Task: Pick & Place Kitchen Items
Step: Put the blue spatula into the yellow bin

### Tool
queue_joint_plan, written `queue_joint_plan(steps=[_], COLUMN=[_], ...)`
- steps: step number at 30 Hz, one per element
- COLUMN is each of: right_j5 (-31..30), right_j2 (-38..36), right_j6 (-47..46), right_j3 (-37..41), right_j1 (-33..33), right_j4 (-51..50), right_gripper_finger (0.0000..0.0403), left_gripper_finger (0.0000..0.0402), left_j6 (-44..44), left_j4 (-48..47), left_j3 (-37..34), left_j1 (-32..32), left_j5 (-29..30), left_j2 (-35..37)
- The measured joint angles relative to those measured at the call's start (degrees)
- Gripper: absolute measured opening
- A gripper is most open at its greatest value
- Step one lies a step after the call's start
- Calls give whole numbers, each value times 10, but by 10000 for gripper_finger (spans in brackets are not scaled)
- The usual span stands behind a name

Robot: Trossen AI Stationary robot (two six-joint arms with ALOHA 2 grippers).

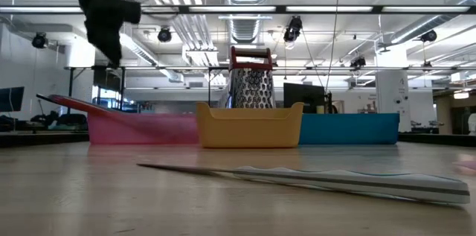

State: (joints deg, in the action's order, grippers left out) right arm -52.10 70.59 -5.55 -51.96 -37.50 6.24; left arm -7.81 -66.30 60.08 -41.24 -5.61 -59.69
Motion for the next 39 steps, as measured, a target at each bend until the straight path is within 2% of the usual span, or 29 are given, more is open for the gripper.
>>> queue_joint_plan(steps=[3,8,16,20,25,27,29,32,34,36,39], right_j5=[0,0,0,0,0,18,64,159,214,222,197], right_j2=[0,0,0,0,0,0,0,0,0,0,8], right_j6=[-3,0,-1,-2,3,3,23,70,68,36,-74], right_j3=[0,0,0,0,0,0,0,0,-4,-18,-48], right_j1=[0,0,1,1,1,1,1,0,0,-3,-10], right_j4=[0,0,0,2,21,42,73,125,133,86,-53], right_gripper_finger=[137,123,96,81,64,59,54,48,45,44,48], left_gripper_finger=[243,243,243,243,243,243,243,243,243,243,243], left_j6=[34,124,210,210,174,160,145,135,135,135,130], left_j4=[48,150,471,648,809,852,879,896,898,897,898], left_j3=[-9,-36,-144,-212,-289,-310,-327,-342,-344,-346,-345], left_j1=[36,123,321,433,555,591,618,640,642,642,642], left_j5=[-53,-61,-57,-25,60,100,135,167,173,173,173], left_j2=[40,104,179,187,175,168,160,143,127,109,81])
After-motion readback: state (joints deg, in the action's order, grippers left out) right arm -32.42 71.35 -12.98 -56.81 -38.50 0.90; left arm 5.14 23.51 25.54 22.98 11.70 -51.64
